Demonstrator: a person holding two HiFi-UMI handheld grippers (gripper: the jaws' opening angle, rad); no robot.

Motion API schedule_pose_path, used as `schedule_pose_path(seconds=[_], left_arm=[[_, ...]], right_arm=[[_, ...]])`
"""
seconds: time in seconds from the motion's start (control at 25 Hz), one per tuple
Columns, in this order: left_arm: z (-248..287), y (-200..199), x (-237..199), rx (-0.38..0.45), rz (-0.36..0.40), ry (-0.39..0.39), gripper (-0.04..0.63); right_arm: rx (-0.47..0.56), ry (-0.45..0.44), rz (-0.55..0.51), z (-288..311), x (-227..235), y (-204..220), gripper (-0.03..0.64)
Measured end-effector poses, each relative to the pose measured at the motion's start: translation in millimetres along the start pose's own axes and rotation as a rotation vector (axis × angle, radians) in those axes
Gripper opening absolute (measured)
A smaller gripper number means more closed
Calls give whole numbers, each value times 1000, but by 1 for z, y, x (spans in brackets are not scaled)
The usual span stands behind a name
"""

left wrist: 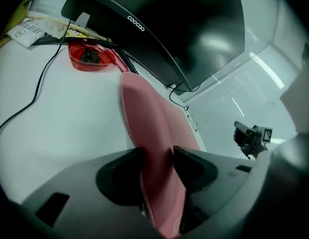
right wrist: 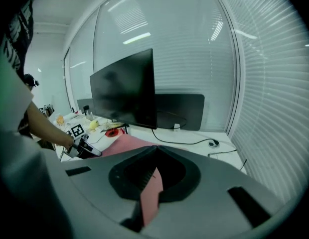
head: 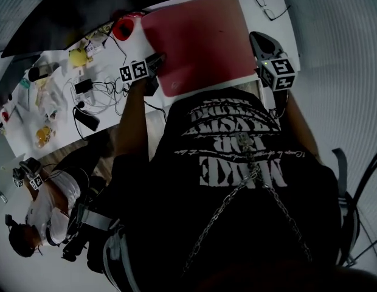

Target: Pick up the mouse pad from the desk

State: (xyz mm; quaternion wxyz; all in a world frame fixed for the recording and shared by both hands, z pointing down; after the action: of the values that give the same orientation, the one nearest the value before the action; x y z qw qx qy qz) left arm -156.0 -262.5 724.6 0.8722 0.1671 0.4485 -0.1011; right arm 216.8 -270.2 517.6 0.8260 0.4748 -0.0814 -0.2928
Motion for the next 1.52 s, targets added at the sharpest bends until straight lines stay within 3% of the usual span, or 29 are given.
schedule_pose_path(seconds=[0.32, 0.56, 0.72, 0.8, 0.96, 1.12, 1.24, 1.32, 1.36, 1.52], left_arm=[[7, 1, 7, 21, 53, -137, 179], [12, 1, 10, -4, 75, -226, 167], [13, 0, 10, -19, 86, -275, 163], [14, 1, 11, -10, 82, -289, 160], [13, 3, 12, 32, 68, -303, 143], [13, 8, 16, 52, 64, -306, 135], [11, 7, 19, 55, 76, -297, 130], [9, 7, 24, 59, 83, -283, 129], [8, 6, 27, 62, 84, -273, 127], [3, 7, 35, 77, 71, -226, 127]], right_arm=[[-277, -138, 8, 77, 38, 82, 5], [-545, -218, 111, 111, 58, 152, 185], [-600, -314, 227, 124, 57, 166, 253], [-613, -332, 235, 124, 54, 162, 253], [-644, -282, 82, 129, 46, 161, 248], [-662, -264, 24, 128, 32, 159, 181], [-685, -189, 14, 121, 42, 164, 158], [-663, -138, 36, 117, 50, 163, 112], [-643, -118, 62, 115, 54, 161, -3], [-551, -195, 246, 112, 56, 160, -3]])
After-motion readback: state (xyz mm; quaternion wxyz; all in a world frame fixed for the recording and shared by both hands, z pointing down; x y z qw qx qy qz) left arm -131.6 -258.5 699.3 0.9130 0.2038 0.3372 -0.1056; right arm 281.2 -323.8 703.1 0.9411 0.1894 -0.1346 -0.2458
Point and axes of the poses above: the fingertips, and each gripper's own axes: z forward along the fingers, x to its right, y out of its underside, the point moved 6 cm from there along -z, backward along the fingers, and after that the axes turned 12 degrees about -z, right-handed, at the moved point
